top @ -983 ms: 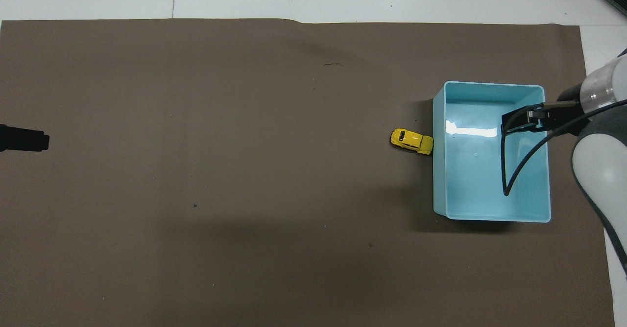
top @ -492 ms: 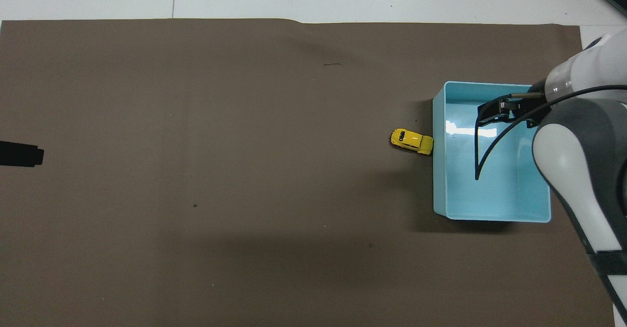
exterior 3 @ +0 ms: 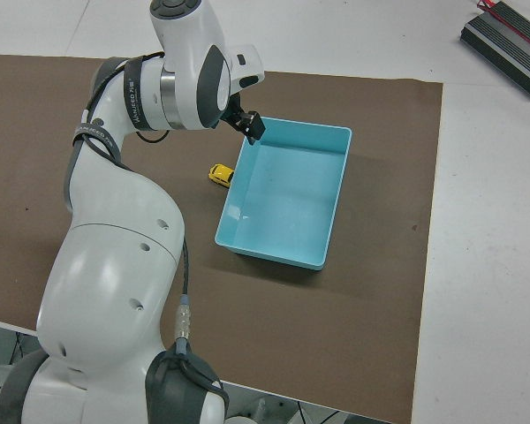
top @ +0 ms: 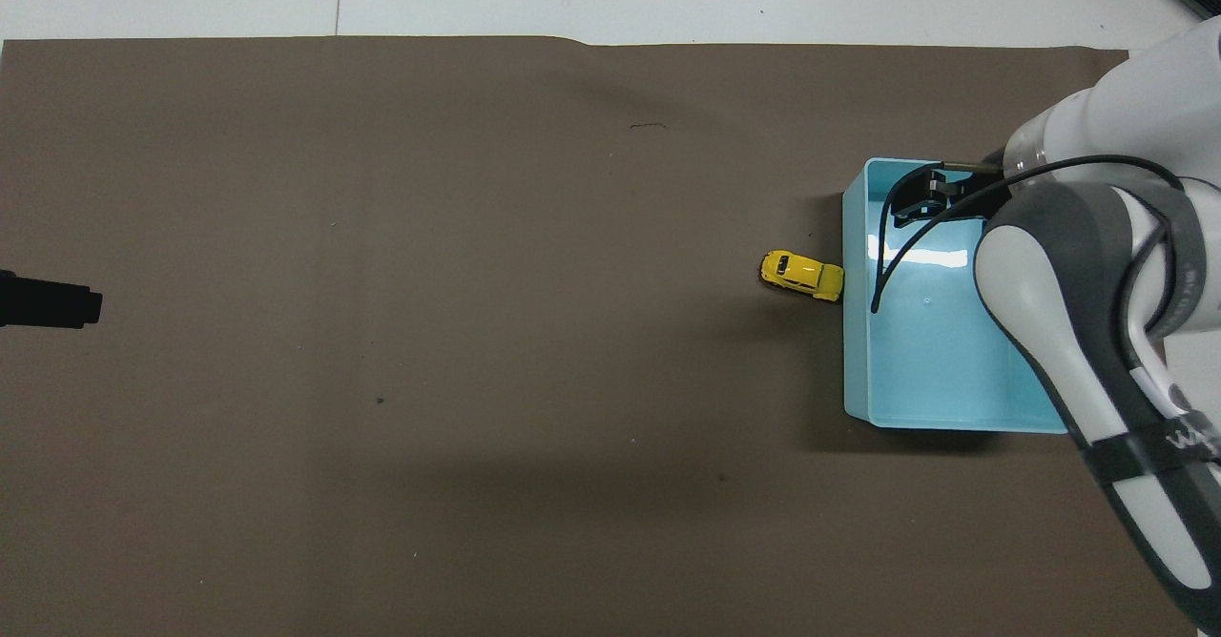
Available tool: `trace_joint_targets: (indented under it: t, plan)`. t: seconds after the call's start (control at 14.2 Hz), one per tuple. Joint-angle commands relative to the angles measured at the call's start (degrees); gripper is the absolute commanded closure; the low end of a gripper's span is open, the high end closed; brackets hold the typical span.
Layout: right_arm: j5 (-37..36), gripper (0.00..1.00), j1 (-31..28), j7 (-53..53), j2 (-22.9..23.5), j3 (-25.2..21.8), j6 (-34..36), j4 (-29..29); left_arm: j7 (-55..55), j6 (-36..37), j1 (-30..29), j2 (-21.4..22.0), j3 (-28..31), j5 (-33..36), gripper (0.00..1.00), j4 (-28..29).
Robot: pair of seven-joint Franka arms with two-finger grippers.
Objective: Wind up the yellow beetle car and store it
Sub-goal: 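Move the right gripper off the bin rim toward the car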
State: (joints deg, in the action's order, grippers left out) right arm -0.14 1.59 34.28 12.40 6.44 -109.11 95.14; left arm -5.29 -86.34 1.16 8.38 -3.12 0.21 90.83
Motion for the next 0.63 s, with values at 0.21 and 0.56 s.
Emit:
trace_joint_targets:
  t: [0.21, 0.56]
  plan:
    - [0.23, 0.0, 0.52, 18.51, -1.42, 0.76, -0.75, 1.98, -0.25, 1.44, -0.2, 0.41, 0.75, -1.01, 0.0, -0.39]
    - [0.14, 0.0, 3.06, 41.09, -1.24, 0.94, -1.63, 2.42, -0.25, 1.44, -0.2, 0.41, 0.75, -1.01, 0.0, -0.39]
